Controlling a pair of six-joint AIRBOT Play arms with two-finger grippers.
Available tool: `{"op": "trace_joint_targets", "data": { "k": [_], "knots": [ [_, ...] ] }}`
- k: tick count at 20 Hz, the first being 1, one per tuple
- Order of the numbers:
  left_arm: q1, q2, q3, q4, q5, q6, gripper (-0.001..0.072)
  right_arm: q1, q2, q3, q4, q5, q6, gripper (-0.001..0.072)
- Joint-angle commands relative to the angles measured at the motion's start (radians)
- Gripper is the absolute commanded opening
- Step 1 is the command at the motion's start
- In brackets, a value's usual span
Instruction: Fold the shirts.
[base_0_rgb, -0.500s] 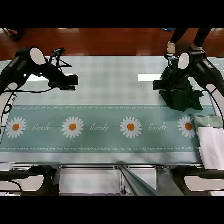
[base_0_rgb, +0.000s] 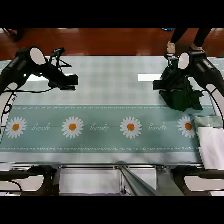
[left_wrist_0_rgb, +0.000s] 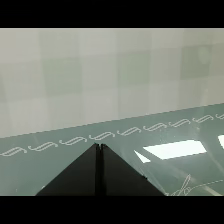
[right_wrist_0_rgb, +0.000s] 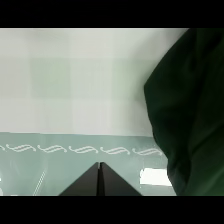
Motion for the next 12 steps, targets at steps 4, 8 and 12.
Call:
{"op": "trace_joint_targets", "data": {
  "k": [4,8,12],
  "knots": [
    [0.000,0.000,0.000,0.000,0.000,0.000,0.0019,0.000,-0.001,0.001,0.000,0.000,0.000,0.0020],
    [0.000,-0.001,0.000,0.001,0.121,0.001,0.0019,0.000,-0.001,0.001,0.000,-0.092,0.000,0.0020],
    [0.010,0.000,0.006,0.000,0.322,-0.004,0.0208,-0.004,0.000,0.001,0.001,-0.320,0.009,0.0020]
  ]
}}
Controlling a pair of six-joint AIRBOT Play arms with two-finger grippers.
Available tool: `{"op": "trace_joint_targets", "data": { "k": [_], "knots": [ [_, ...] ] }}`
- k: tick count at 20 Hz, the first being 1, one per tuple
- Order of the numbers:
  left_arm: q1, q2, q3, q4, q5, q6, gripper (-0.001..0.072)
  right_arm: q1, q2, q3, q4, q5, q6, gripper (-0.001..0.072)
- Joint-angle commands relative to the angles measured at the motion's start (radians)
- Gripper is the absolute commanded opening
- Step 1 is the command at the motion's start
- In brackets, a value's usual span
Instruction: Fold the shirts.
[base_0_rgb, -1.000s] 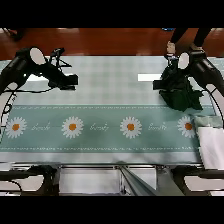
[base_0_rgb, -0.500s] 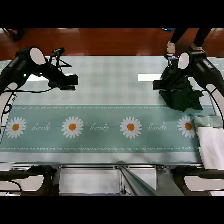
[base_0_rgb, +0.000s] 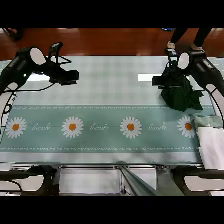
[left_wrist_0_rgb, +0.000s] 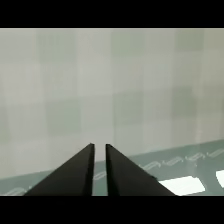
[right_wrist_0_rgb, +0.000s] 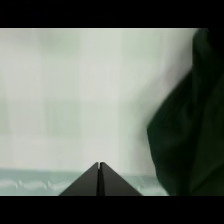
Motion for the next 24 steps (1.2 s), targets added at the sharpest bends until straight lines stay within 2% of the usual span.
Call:
{"op": "trace_joint_targets", "data": {
  "k": [1,2,3,4,5,6,8,10,12,16,18,21,22,23,24],
  "knots": [
    [0.017,0.001,0.022,0.001,0.154,-0.005,0.0359,-0.003,0.000,0.001,0.001,-0.203,0.016,0.0020],
    [0.032,0.001,0.049,0.001,0.156,-0.005,0.0448,-0.003,0.001,0.001,0.000,-0.251,0.015,0.0021],
    [0.051,0.003,0.089,0.001,0.132,-0.005,0.0468,-0.003,0.006,0.001,-0.011,-0.288,0.007,0.0028],
    [0.073,0.006,0.133,0.001,0.096,-0.004,0.0468,-0.003,0.017,0.001,-0.053,-0.323,0.004,0.0169],
    [0.097,0.012,0.178,0.001,0.066,0.002,0.0468,-0.003,0.032,0.001,-0.110,-0.348,0.004,0.0413],
    [0.124,0.028,0.217,0.001,0.037,0.022,0.0468,-0.003,0.055,0.005,-0.194,-0.348,0.006,0.0413],
    [0.172,0.099,0.235,0.001,0.006,0.054,0.0468,-0.027,0.102,0.023,-0.327,-0.233,0.019,0.0413],
    [0.200,0.203,0.169,0.000,-0.021,0.084,0.0468,-0.109,0.130,0.006,-0.343,-0.114,0.014,0.0413],
    [0.177,0.331,-0.006,-0.027,-0.031,0.093,0.0468,-0.212,0.135,-0.064,-0.244,-0.132,0.013,0.0413],
    [0.068,0.518,-0.424,-0.034,0.151,0.058,0.0468,-0.314,0.028,-0.124,0.011,-0.287,-0.068,0.0413],
    [0.056,0.529,-0.529,-0.035,0.154,0.011,0.0468,-0.313,-0.047,-0.113,0.047,-0.304,-0.080,0.0413],
    [0.055,0.522,-0.582,-0.034,0.136,0.006,0.0468,-0.312,-0.129,-0.111,0.065,-0.290,-0.086,0.0412],
    [0.055,0.524,-0.581,-0.034,0.140,0.006,0.0468,-0.312,-0.145,-0.111,0.065,-0.280,-0.088,0.0380],
    [0.056,0.525,-0.579,-0.034,0.147,0.006,0.0468,-0.312,-0.148,-0.111,0.066,-0.271,-0.108,0.0227],
    [0.060,0.525,-0.576,-0.032,0.150,0.008,0.0468,-0.312,-0.145,-0.107,0.078,-0.263,-0.154,0.0037]
  ]
}}
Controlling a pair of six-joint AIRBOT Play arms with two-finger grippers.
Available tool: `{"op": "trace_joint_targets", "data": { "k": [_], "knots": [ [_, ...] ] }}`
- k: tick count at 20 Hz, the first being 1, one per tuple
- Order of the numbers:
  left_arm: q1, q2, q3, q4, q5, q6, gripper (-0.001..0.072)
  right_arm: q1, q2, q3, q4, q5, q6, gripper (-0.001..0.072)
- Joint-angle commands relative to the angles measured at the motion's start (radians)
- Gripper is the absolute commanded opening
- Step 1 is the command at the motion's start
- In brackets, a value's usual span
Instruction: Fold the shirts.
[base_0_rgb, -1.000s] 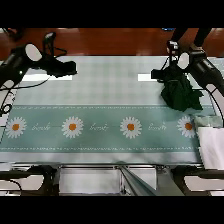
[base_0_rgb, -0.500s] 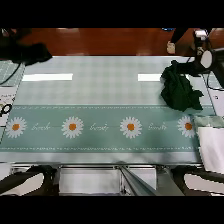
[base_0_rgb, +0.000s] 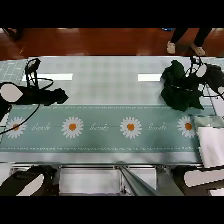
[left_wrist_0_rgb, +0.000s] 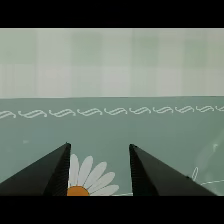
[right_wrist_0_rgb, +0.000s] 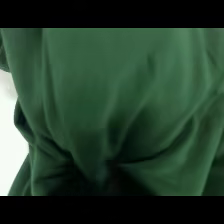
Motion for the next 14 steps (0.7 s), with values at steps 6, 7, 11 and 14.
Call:
{"op": "trace_joint_targets", "data": {
  "k": [6,7,11,14],
  "knots": [
    [0.201,0.109,0.074,0.094,-0.052,0.005,0.0468,-0.005,0.116,0.194,0.086,0.146,-0.203,0.0020],
    [0.253,0.155,0.084,0.094,-0.049,0.004,0.0468,-0.005,0.166,0.229,0.111,0.147,-0.221,0.0020],
    [0.386,0.364,0.068,0.093,0.029,0.062,0.0468,0.019,0.359,0.336,0.176,0.159,-0.274,0.0020],
    [0.401,0.476,0.068,0.092,0.022,0.064,0.0467,0.092,0.450,0.446,0.170,0.160,-0.285,0.0020]
  ]
}}
